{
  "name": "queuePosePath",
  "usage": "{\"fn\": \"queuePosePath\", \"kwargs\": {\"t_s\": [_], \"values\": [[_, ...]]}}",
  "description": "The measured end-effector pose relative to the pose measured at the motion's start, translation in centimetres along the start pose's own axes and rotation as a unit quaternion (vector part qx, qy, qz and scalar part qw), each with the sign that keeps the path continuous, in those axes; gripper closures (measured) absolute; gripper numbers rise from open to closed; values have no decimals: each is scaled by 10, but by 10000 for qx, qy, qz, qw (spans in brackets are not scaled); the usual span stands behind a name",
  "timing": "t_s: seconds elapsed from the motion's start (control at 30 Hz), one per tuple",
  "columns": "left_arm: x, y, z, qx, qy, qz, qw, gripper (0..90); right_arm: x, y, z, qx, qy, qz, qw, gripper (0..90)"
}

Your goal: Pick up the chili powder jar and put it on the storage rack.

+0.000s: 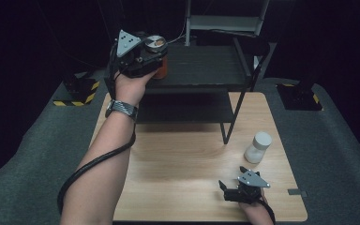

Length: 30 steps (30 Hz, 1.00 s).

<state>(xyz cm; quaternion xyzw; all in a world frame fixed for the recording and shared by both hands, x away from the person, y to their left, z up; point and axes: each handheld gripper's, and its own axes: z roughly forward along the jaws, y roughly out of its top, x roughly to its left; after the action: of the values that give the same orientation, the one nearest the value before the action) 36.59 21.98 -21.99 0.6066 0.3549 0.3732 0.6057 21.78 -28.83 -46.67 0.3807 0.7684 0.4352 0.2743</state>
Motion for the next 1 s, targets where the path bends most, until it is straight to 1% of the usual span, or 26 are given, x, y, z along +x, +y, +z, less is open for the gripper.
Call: {"fn": "queuePosePath", "kwargs": {"t_s": [0.07,0.1,0.17,0.2,0.27,0.33,0.37,0.47,0.53,0.57,0.6,0.63,0.7,0.83,1.0], "values": [[0,1,0,31,0,22,10000,339,0,0,0,0,3,0,10000,6],[-1,2,1,41,8,17,10000,322,0,0,0,5,6,0,10000,6],[-1,4,1,85,42,-55,9999,250,0,0,0,7,2,-9,10000,6],[-1,5,1,122,51,-72,9999,235,0,0,0,8,2,-13,10000,6],[-3,5,1,142,70,-60,9999,176,0,0,0,4,3,-9,10000,6],[-4,4,1,131,65,-46,9999,142,0,0,0,0,5,-2,10000,6],[-4,4,0,118,46,-44,9999,142,0,0,0,0,5,-2,10000,6],[-5,5,-4,76,18,-99,9999,79,0,0,0,2,5,-3,10000,6],[-6,5,-5,67,33,-117,9999,34,0,0,0,4,3,-5,10000,6],[-7,5,-7,38,55,-133,9999,34,0,0,0,4,3,-5,10000,6],[-8,5,-9,5,56,-116,9999,11,0,0,0,7,0,-6,10000,6],[-8,5,-9,5,56,-116,9999,7,0,0,0,7,0,-6,10000,6],[-9,6,-12,-8,31,-47,10000,5,0,1,0,12,-4,-16,10000,6],[-9,5,-18,-69,-90,13,9999,4,1,0,0,9,-13,-27,10000,6],[-12,3,-25,-123,-96,44,9999,4,1,1,1,10,-22,-43,10000,6]]}}
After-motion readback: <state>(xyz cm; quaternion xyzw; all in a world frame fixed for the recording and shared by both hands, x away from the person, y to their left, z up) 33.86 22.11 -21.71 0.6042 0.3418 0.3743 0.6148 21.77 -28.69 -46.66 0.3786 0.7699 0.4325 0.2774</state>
